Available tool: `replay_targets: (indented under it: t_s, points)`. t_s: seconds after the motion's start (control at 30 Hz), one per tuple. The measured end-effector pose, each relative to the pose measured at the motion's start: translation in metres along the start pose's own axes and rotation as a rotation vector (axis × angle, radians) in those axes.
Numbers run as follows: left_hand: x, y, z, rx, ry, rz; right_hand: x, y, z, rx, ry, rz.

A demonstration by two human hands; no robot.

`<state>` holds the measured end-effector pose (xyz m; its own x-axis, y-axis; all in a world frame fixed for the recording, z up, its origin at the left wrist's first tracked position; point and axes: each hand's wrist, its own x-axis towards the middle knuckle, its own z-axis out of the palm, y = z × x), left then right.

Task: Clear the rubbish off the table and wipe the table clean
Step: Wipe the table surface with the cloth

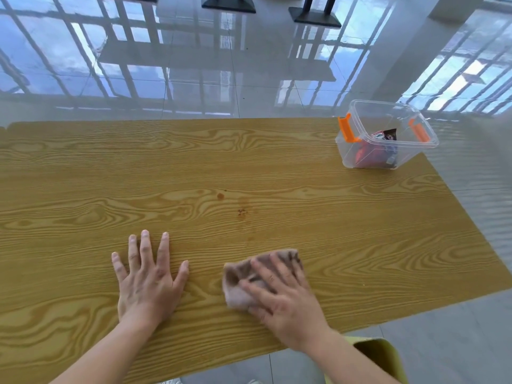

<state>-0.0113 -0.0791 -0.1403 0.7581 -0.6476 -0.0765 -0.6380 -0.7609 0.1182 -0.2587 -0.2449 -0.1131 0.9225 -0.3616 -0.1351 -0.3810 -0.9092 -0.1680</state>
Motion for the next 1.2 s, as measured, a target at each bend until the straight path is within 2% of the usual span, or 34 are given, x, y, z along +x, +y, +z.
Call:
replay_targets:
  t_s: [0.1,0.17,0.2,0.27,0.37,0.43,0.5,0.57,0.63,0.7,0.77,0.83,0.9,1.0,1.07,1.13,1.2]
  points:
    - [-0.001,0.000,0.001,0.003,0.006,-0.001,0.035,0.062,-0.015,-0.062,-0.028,0.419]
    - [0.000,0.000,0.001,0.007,0.003,-0.003,0.064,0.081,-0.027,0.059,-0.052,0.693]
    - [0.000,0.000,0.002,0.011,0.001,-0.005,0.076,0.075,-0.032,0.107,-0.061,0.745]
    - [0.000,-0.001,0.002,0.015,-0.003,-0.005,0.083,0.033,-0.027,0.125,-0.067,0.631]
    - [-0.001,0.000,0.001,0.009,0.009,-0.002,0.036,-0.041,-0.003,0.071,-0.006,0.208]
    - [-0.001,0.001,0.001,0.009,0.010,0.002,0.013,-0.034,0.001,0.026,-0.003,0.103]
    - [-0.001,0.001,0.001,0.004,0.021,0.003,0.027,0.010,-0.001,-0.022,0.013,0.217]
    - [0.000,0.001,0.001,0.009,0.020,0.004,0.063,0.047,-0.013,0.025,0.016,0.475]
    - [0.000,0.001,0.001,0.019,0.014,0.006,0.099,0.054,-0.024,0.110,-0.014,0.678]
    - [0.000,0.001,0.001,0.019,0.010,0.005,0.113,0.021,-0.025,0.129,-0.035,0.624]
    - [-0.001,0.001,0.001,0.017,0.016,0.006,0.094,-0.019,-0.015,0.089,-0.020,0.368]
    - [-0.001,0.000,0.000,0.014,0.022,0.008,0.061,-0.027,-0.008,0.038,0.003,0.173]
    - [0.000,0.000,0.001,0.016,0.025,0.012,0.054,0.008,-0.007,-0.016,0.023,0.215]
    - [0.000,0.000,0.002,0.021,0.021,0.013,0.090,0.058,-0.021,0.029,0.056,0.555]
    - [0.000,0.000,0.003,0.020,0.019,0.010,0.125,0.050,-0.028,0.097,0.044,0.657]
    - [0.000,0.000,0.003,0.028,0.018,0.009,0.137,0.013,-0.027,0.093,0.023,0.508]
    - [0.000,0.001,0.002,0.028,0.022,0.006,0.114,-0.023,-0.016,0.057,0.011,0.242]
